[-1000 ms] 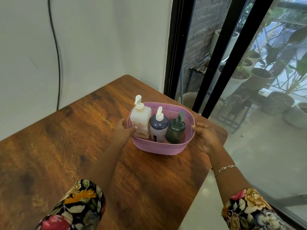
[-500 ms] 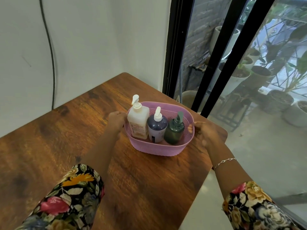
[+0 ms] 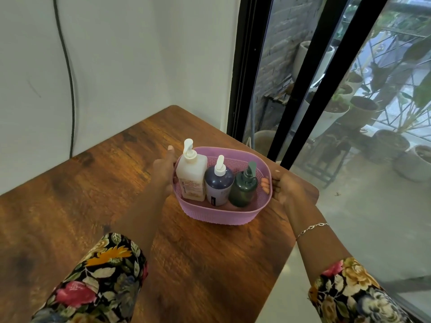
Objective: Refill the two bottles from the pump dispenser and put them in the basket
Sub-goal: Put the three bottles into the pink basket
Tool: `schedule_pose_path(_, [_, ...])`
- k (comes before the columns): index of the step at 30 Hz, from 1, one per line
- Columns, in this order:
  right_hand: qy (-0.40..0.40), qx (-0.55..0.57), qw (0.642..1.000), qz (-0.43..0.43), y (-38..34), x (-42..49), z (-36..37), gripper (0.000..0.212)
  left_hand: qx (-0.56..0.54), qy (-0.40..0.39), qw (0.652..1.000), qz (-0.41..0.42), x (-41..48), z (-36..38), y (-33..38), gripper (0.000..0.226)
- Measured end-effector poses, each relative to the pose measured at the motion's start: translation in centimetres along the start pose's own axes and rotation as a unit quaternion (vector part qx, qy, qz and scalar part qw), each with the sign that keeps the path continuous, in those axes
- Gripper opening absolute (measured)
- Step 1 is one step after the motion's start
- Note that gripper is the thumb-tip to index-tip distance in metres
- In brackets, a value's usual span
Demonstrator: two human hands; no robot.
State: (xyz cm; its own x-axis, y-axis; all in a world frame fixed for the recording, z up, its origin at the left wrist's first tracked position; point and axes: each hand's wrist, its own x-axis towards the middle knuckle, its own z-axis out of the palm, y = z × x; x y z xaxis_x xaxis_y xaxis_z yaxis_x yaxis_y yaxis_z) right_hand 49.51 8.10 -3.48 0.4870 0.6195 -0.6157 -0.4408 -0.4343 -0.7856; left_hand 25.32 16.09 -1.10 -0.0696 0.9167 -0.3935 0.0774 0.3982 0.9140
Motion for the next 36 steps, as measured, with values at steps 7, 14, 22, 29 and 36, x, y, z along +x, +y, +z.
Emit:
schedule_pose_path(7, [-0.029, 0.012, 0.999, -0.028, -2.0, -2.1, 1.5, 0.025, -0.058, 0.032, 0.998, 0.002, -2.4, -2.4, 1.5, 0.055])
schedule_pose_path(14, [-0.063, -0.018, 0.997, -0.047, -2.3, -5.4, 5.1, 0.023, -0.091, 0.067, 0.994, -0.002, -4.9, -7.8, 2.2, 0.064])
schedule_pose_path(22, [-0.132, -0.062, 0.989, -0.031, -0.2, -10.2, 11.1, 0.023, -0.12, 0.14, 0.983, -0.01, -8.4, -16.1, 0.6, 0.068])
schedule_pose_path(29, [-0.204, -0.125, 0.971, -0.027, 3.3, -14.4, 17.4, 0.02, -0.136, 0.186, 0.973, -0.015, -11.6, -25.0, -1.5, 0.072])
schedule_pose_path(36, [-0.279, -0.185, 0.942, -0.024, 6.8, -19.2, 23.9, 0.02, -0.172, 0.237, 0.956, -0.019, -14.5, -33.0, -3.3, 0.071])
